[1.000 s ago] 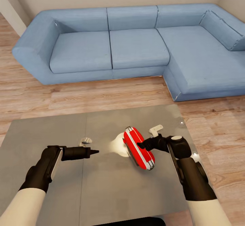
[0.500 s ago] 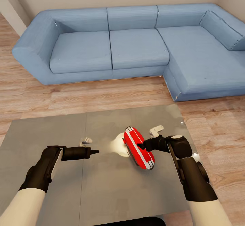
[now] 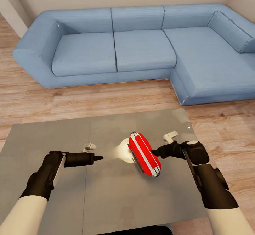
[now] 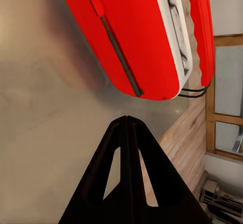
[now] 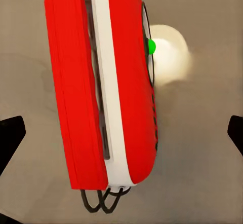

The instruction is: Turn on the radio receiver that's on the table in the living room.

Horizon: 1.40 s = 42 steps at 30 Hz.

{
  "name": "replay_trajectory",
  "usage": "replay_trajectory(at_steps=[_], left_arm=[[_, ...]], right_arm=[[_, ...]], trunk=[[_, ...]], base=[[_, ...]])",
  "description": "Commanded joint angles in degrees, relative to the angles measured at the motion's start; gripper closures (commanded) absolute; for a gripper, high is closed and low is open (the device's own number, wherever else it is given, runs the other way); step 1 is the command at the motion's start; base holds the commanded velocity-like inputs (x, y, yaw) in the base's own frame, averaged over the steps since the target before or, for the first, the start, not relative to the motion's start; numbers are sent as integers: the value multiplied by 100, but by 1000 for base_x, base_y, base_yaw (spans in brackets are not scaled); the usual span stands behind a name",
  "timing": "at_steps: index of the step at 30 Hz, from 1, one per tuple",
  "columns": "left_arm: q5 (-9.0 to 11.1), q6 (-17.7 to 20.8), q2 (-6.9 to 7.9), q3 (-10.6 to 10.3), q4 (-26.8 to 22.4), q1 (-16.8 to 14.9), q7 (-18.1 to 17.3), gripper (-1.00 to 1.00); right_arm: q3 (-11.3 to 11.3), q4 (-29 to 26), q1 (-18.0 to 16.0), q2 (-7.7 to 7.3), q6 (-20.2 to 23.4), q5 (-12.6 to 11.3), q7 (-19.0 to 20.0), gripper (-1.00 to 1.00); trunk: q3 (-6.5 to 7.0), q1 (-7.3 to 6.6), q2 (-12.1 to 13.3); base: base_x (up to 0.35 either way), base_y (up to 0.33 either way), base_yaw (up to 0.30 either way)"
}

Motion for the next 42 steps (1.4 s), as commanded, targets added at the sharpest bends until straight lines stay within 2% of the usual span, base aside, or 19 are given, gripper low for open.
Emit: replay_trajectory(at_steps=[1,11,23,42], left_arm=[[-1,0,0,0,1,0,1,100],[-12,0,0,0,7,0,3,100],[-19,0,2,-1,2,0,8,100],[-19,0,0,-1,7,0,11,100]], right_arm=[[-1,5,0,-6,0,-4,9,-100],[-2,55,0,-17,0,-1,37,-100],[-2,65,0,-13,0,36,-31,-100],[-2,82,0,3,0,68,-56,-100]], trunk=[[0,0,0],[0,0,0],[1,0,0],[69,0,0]], base=[[0,0,0],[-30,0,0],[-308,0,-1],[-14,0,-91]])
